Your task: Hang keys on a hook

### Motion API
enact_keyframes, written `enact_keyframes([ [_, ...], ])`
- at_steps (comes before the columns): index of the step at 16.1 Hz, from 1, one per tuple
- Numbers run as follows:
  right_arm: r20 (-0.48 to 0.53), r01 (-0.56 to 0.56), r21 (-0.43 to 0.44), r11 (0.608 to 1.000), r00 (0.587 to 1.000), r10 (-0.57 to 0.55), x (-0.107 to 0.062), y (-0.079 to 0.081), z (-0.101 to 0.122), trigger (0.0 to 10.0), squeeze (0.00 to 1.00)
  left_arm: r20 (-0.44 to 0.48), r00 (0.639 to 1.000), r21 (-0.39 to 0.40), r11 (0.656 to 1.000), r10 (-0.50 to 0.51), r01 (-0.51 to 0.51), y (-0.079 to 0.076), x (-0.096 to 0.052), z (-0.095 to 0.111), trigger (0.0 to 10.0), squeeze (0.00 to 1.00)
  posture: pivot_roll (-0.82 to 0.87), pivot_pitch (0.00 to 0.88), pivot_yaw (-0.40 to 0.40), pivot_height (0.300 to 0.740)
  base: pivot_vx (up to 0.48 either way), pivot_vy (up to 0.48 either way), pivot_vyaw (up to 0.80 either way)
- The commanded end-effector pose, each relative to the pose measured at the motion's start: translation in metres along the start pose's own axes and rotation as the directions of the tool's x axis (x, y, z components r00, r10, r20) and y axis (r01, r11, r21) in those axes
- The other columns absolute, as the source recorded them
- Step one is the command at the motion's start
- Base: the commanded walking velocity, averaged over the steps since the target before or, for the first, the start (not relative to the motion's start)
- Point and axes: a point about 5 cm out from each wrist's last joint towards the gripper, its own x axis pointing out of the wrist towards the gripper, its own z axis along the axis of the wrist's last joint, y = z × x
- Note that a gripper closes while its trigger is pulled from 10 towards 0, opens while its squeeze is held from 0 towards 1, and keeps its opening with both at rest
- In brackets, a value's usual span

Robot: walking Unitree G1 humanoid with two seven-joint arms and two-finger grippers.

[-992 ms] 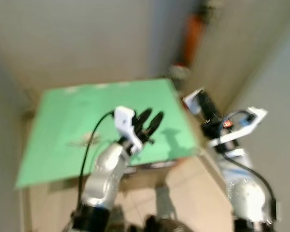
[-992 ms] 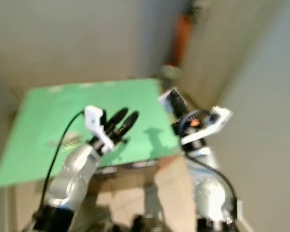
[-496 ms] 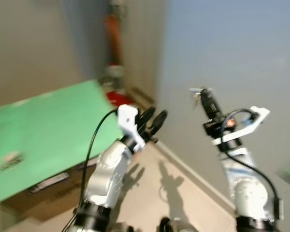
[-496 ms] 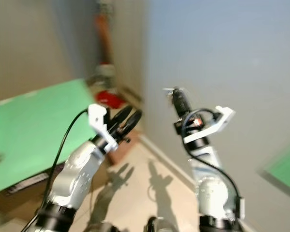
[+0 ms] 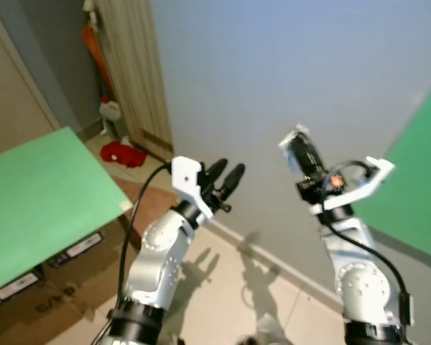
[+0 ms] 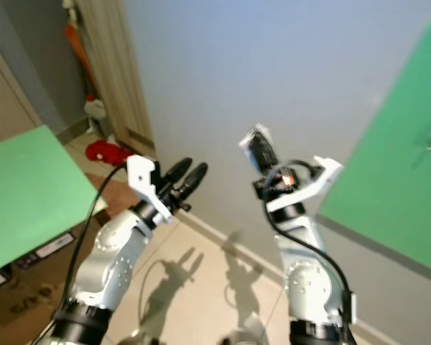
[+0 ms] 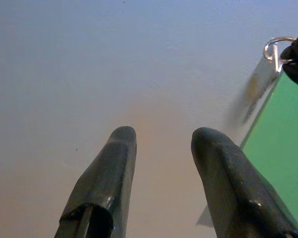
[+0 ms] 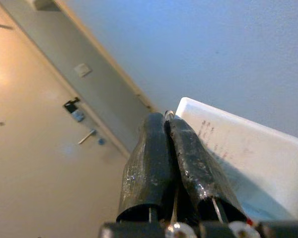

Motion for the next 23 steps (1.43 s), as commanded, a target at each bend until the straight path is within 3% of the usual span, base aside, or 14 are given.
enact_keyframes([
  [1, 0.014, 0.003, -0.023, 1.000, 1.000, -0.002, 0.001, 0.000, 0.007, 10.0, 0.00, -0.002, 1.000, -0.004, 1.000, -0.014, 0.014, -0.005, 0.001, -0.001, 10.0, 0.00, -0.10, 0.074, 0.018, 0.740, 0.000, -0.375, 0.00],
  [12, 0.046, 0.011, -0.065, 0.998, 0.999, -0.008, 0.013, 0.002, 0.020, 10.0, 0.00, 0.000, 1.000, -0.004, 1.000, -0.029, 0.029, -0.008, 0.004, -0.002, 10.0, 0.00, -0.11, 0.061, 0.007, 0.740, 0.000, -0.401, 0.00],
  [16, -0.020, 0.018, -0.154, 0.988, 1.000, -0.022, 0.017, 0.002, 0.014, 10.0, 0.00, 0.004, 1.000, 0.001, 1.000, -0.027, 0.027, -0.009, 0.007, 0.002, 10.0, 0.00, -0.10, 0.067, 0.007, 0.740, 0.000, 0.000, 0.00],
  [19, -0.053, 0.051, -0.159, 0.986, 0.997, -0.060, 0.015, -0.002, 0.009, 10.0, 0.00, 0.000, 1.000, 0.016, 1.000, -0.023, 0.023, -0.009, 0.009, 0.003, 10.0, 0.00, -0.10, 0.073, 0.009, 0.740, 0.000, 0.000, 0.00],
  [23, -0.068, 0.043, -0.168, 0.985, 0.996, -0.055, 0.013, -0.004, 0.012, 10.0, 0.00, 0.001, 1.000, 0.026, 0.999, -0.029, 0.029, -0.009, 0.010, 0.006, 10.0, 0.00, -0.10, 0.078, 0.010, 0.740, 0.000, 0.000, -0.73],
])
